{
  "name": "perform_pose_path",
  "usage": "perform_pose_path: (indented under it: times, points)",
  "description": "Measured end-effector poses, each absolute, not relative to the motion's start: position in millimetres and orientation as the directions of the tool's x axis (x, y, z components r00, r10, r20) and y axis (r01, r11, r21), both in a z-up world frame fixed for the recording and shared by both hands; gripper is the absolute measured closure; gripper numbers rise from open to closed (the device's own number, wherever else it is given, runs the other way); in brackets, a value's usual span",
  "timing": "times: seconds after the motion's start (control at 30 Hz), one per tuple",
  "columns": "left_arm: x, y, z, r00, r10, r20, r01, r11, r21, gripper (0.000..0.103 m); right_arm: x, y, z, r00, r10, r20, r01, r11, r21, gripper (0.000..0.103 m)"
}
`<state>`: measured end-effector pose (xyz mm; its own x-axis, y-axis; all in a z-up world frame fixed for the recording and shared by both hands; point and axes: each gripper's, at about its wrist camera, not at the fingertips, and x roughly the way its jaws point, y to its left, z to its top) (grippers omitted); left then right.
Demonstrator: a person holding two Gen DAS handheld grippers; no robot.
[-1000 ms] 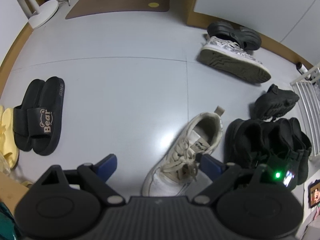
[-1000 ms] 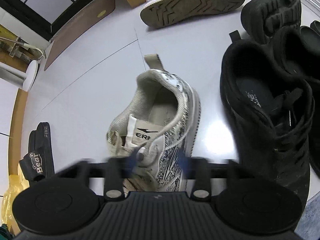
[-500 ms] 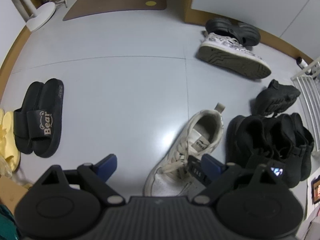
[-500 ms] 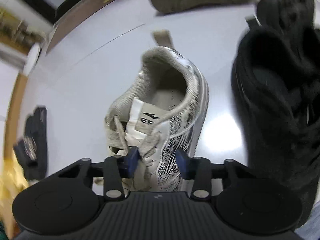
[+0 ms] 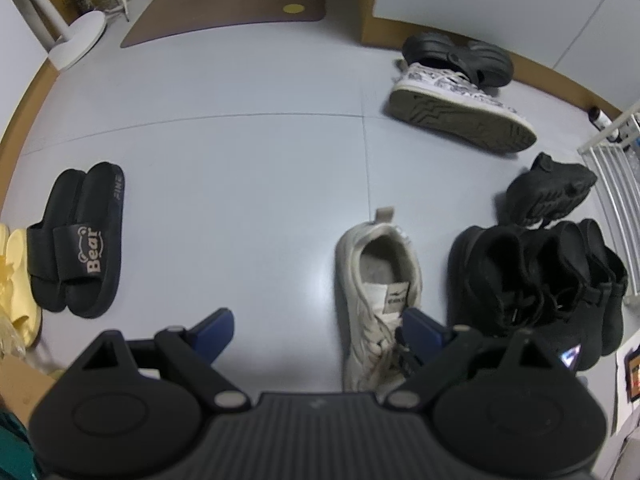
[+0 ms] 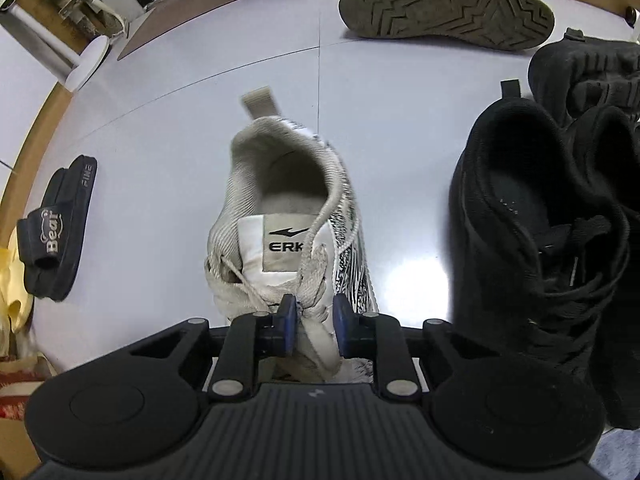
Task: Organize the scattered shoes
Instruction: 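Lift and turn the sneaker with the right gripper parallel to the black shoes, then lower the sneaker to the floor beside the black shoes with the right gripper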
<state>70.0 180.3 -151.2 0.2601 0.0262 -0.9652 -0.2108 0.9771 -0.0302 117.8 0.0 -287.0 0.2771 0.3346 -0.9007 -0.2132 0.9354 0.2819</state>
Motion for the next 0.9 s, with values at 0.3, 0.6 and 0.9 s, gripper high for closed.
perform_pose_path:
  times: [0.3, 0.6, 0.9]
  points:
    - [70.1, 186.1, -147.2, 0.271, 0.014, -0.963, -0.229, 0.972, -0.050, 0.010, 103.6, -7.5, -279.5, 0.315, 0.289, -0.904, -0.245, 0.945, 0.217, 0.093]
    - [73.4, 183.2, -141.9, 0.286, -0.013, -0.958, -0.235, 0.969, -0.083, 0.010, 97.2, -25.9, -275.4, 0.329, 0.326, -0.886, -0.180, 0.943, 0.280, 0.094]
    - [75.0, 184.6, -141.4, 0.292, -0.021, -0.956, -0.238, 0.967, -0.094, 0.010, 78.8, -18.1, -272.6, 0.399, 0.337, -0.853, -0.344, 0.917, 0.202, 0.008]
